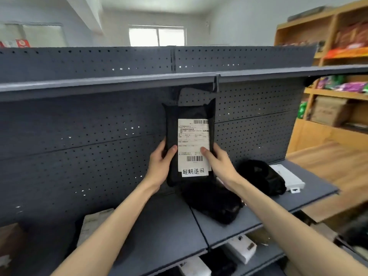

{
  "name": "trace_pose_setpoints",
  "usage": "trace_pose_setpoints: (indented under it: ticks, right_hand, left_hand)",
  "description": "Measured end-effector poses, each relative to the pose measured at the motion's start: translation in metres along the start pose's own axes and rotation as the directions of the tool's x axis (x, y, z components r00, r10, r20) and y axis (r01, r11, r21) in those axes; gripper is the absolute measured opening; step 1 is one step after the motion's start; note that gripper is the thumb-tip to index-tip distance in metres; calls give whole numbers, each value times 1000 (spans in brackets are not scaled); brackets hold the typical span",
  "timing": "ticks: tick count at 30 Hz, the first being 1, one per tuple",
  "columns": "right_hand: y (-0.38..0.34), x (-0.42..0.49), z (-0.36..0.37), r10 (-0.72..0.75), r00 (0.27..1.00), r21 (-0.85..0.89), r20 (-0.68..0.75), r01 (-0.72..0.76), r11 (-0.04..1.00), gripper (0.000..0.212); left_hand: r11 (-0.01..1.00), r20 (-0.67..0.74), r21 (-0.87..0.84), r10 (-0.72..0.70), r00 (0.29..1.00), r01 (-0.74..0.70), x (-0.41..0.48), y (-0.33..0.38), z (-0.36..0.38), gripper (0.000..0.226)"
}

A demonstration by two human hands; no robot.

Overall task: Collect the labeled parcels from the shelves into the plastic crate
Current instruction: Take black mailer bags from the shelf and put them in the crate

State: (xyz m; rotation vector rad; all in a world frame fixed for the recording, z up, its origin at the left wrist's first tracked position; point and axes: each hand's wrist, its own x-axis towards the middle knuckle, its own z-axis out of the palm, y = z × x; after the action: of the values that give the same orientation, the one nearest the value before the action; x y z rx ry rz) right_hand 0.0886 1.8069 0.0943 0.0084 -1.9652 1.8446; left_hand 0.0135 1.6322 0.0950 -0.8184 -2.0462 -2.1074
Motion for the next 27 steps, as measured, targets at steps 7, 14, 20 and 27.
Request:
trace_pose_setpoints:
  ticks: [7,14,20,27]
  right_hand:
    - [-18,-52,-104,-26,930,-108,-367,-14,994,21]
    - [-41,-144,-188,-67,735,-181,-675,-77,981,26]
    - [-42,-211,-245,-144,562,-281,-814,-166,945,18]
    - [-27,-230,-326,-174,453,-290,-875,-200,936,19]
  left_hand:
    - [980,279,-189,0,960,55,0,4,127,32]
    - [940,554,-328,109,825,97,-40,18,258,35]
    - [920,707,-333,101,700,205,-93,17,347,42]
    - [910,783,-318,95,615,265,-104,16,435,32]
